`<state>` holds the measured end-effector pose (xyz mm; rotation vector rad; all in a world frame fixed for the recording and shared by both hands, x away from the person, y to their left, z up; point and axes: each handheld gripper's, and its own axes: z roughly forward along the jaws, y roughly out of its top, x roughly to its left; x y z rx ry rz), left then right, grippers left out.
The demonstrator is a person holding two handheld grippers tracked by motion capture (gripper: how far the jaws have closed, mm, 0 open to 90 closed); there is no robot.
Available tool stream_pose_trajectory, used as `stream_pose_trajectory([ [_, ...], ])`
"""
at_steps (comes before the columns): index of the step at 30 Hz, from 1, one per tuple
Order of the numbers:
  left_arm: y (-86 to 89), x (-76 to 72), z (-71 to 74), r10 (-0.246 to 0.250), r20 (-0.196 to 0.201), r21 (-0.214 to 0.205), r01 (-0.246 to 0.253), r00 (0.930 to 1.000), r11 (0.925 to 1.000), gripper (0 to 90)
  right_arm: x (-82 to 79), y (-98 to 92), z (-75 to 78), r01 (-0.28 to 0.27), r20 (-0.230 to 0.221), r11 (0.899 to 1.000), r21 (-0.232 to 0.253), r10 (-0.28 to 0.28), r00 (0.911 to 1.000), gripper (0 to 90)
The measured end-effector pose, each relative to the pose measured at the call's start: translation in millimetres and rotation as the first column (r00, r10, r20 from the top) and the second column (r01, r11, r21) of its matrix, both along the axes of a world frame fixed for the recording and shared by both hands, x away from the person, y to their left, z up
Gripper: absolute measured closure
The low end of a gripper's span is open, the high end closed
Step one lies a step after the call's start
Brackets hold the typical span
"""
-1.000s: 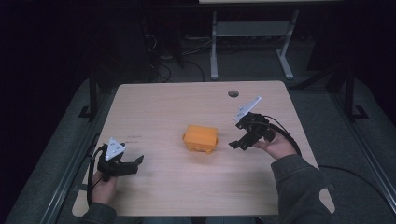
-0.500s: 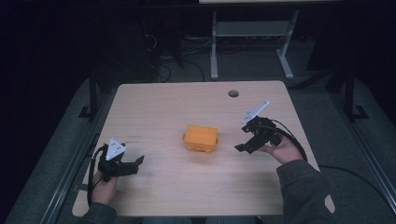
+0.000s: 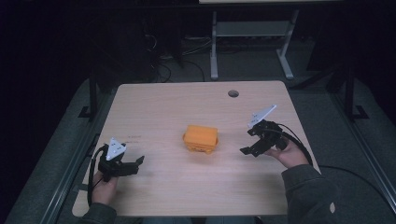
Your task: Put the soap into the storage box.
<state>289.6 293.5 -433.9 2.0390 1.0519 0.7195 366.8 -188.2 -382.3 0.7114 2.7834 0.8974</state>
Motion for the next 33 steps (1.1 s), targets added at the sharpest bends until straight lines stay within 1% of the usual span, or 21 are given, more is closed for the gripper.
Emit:
stream_pose_trajectory([
  [2,0.1,-0.1,0.1,-0.001,-0.001,0.002,0.001,1.0,1.0,14.1,-1.0,-2.3,-1.2,0.002,-0.001,1.0,0.002,-0.002,1.0,18.0],
  [3,-0.1,0.1,-0.1,0.0,0.0,0.0,0.0,1.0,1.0,14.1,-2.7,-4.7,-2.7,0.012,-0.009,1.0,0.001,-0.012,0.9999,18.0],
  [4,-0.2,0.1,-0.3,0.0,0.0,-0.002,0.0,1.0,1.0,14.1,-2.9,-5.8,-4.0,0.009,-0.002,1.0,0.005,-0.009,1.0,18.0],
  [8,-0.5,0.3,-0.9,0.001,0.0,-0.005,-0.001,1.0,1.0,14.1,-5.8,-10.3,-8.4,0.022,-0.016,1.0,0.005,-0.022,0.9996,18.0],
  [19,-0.5,0.5,-1.4,0.0,-0.002,0.002,0.0,1.0,1.0,14.1,-14.1,-23.1,-17.5,0.051,-0.03,0.999,0.013,-0.05,0.9983,18.0],
  [25,-1.3,0.4,-1.7,-0.001,-0.003,0.002,0.001,1.0,1.0,14.0,-18.9,-30.3,-23.3,0.068,-0.04,0.997,0.028,-0.067,0.9969,18.1],
  [33,-1.7,0.5,-2.1,-0.002,-0.005,0.003,0.002,1.0,1.0,14.1,-25.4,-38.3,-30.9,0.087,-0.05,0.996,0.037,-0.085,0.9951,18.2],
])
